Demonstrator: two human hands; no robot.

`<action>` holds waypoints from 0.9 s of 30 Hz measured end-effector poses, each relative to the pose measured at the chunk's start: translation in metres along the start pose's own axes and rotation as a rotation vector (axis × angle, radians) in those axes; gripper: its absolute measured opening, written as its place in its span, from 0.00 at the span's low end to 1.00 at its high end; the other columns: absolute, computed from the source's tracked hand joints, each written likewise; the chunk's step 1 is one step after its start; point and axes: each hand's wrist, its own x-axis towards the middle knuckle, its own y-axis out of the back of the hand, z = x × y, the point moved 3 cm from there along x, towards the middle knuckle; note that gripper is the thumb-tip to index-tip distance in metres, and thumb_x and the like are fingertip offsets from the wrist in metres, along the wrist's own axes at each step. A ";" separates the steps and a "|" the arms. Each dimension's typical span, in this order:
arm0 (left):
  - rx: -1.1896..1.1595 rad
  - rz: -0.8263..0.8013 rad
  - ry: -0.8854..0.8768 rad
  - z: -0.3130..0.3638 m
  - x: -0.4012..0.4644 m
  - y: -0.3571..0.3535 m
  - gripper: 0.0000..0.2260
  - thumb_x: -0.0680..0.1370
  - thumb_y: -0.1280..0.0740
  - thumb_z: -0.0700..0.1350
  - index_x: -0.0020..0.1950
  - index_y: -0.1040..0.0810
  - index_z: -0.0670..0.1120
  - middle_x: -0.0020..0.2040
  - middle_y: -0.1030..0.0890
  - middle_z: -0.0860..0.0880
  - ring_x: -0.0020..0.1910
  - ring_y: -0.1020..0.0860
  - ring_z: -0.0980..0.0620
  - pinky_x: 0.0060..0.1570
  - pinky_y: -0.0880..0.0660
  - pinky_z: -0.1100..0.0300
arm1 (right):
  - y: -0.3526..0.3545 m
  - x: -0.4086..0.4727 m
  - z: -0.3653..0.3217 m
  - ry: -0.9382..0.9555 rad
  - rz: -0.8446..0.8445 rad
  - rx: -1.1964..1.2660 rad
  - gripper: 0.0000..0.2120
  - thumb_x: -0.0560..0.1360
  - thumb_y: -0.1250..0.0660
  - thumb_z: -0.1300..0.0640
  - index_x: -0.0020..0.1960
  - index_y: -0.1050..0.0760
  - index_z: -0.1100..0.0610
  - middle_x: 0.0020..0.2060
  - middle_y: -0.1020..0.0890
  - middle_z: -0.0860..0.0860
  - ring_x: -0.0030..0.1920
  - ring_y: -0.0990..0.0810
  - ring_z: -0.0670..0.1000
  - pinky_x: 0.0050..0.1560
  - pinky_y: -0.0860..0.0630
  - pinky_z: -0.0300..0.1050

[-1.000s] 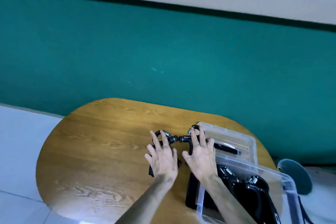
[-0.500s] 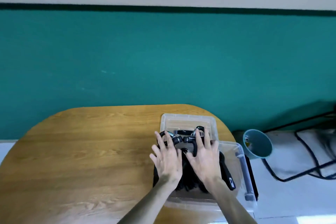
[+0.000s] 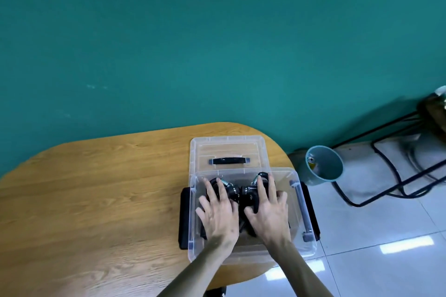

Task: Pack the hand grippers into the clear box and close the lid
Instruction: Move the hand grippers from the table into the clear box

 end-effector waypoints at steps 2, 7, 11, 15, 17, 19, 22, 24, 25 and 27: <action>0.028 -0.021 -0.001 -0.002 -0.001 -0.007 0.31 0.81 0.39 0.52 0.81 0.45 0.48 0.82 0.52 0.39 0.58 0.33 0.42 0.53 0.33 0.48 | -0.006 -0.003 0.005 -0.005 -0.018 0.006 0.41 0.65 0.30 0.50 0.76 0.35 0.56 0.79 0.38 0.58 0.48 0.30 0.59 0.48 0.23 0.59; 0.071 -0.065 0.016 -0.005 -0.004 -0.022 0.31 0.82 0.43 0.53 0.82 0.51 0.49 0.82 0.56 0.41 0.59 0.35 0.44 0.55 0.36 0.50 | -0.022 -0.004 0.015 -0.009 -0.046 0.019 0.40 0.63 0.29 0.51 0.74 0.33 0.56 0.77 0.36 0.59 0.44 0.31 0.58 0.43 0.23 0.56; 0.099 -0.035 0.013 -0.008 -0.004 -0.030 0.31 0.81 0.40 0.53 0.82 0.46 0.48 0.82 0.53 0.39 0.55 0.34 0.45 0.50 0.36 0.50 | -0.032 -0.004 0.020 0.009 -0.063 -0.011 0.41 0.63 0.27 0.50 0.74 0.32 0.56 0.77 0.35 0.59 0.44 0.31 0.58 0.43 0.24 0.56; 0.147 -0.049 0.012 -0.005 -0.002 -0.033 0.32 0.81 0.40 0.52 0.82 0.48 0.47 0.81 0.54 0.37 0.53 0.34 0.45 0.48 0.37 0.51 | -0.036 -0.002 0.022 0.003 -0.077 -0.075 0.42 0.62 0.25 0.49 0.74 0.31 0.56 0.76 0.33 0.58 0.45 0.29 0.60 0.43 0.24 0.58; 0.197 -0.074 0.015 -0.003 -0.001 -0.035 0.33 0.81 0.41 0.51 0.82 0.52 0.47 0.81 0.57 0.37 0.55 0.35 0.45 0.47 0.40 0.51 | -0.036 -0.002 0.022 0.003 -0.082 -0.097 0.43 0.62 0.24 0.48 0.74 0.31 0.56 0.76 0.33 0.58 0.45 0.28 0.60 0.44 0.24 0.60; 0.208 -0.072 0.025 -0.002 -0.001 -0.035 0.34 0.80 0.40 0.51 0.82 0.52 0.47 0.81 0.57 0.37 0.55 0.35 0.45 0.46 0.42 0.51 | -0.035 -0.002 0.023 0.017 -0.084 -0.104 0.43 0.62 0.24 0.48 0.75 0.31 0.56 0.76 0.33 0.58 0.46 0.28 0.60 0.44 0.24 0.59; 0.186 -0.058 0.034 -0.002 -0.001 -0.038 0.34 0.79 0.37 0.49 0.82 0.48 0.47 0.81 0.55 0.37 0.53 0.34 0.46 0.45 0.42 0.51 | -0.032 -0.002 0.027 0.037 -0.080 -0.117 0.43 0.61 0.23 0.47 0.74 0.30 0.56 0.75 0.32 0.58 0.45 0.28 0.60 0.42 0.25 0.58; 0.194 -0.062 0.029 -0.002 -0.003 -0.040 0.34 0.79 0.36 0.48 0.82 0.48 0.47 0.81 0.56 0.37 0.53 0.34 0.46 0.45 0.42 0.51 | -0.032 -0.002 0.030 0.014 -0.090 -0.110 0.43 0.61 0.24 0.47 0.74 0.30 0.56 0.75 0.32 0.58 0.45 0.28 0.60 0.42 0.24 0.58; 0.195 -0.061 0.024 -0.001 -0.002 -0.040 0.35 0.78 0.37 0.49 0.82 0.48 0.47 0.81 0.56 0.37 0.52 0.33 0.45 0.45 0.42 0.51 | -0.032 -0.001 0.032 0.001 -0.093 -0.106 0.43 0.61 0.25 0.46 0.74 0.30 0.55 0.75 0.32 0.58 0.45 0.27 0.61 0.42 0.24 0.59; 0.195 -0.070 0.022 -0.001 -0.002 -0.039 0.35 0.79 0.39 0.51 0.82 0.50 0.48 0.81 0.57 0.38 0.53 0.31 0.44 0.45 0.39 0.51 | -0.034 0.001 0.033 -0.010 -0.105 -0.124 0.42 0.62 0.28 0.45 0.75 0.31 0.56 0.75 0.32 0.58 0.46 0.26 0.62 0.43 0.23 0.61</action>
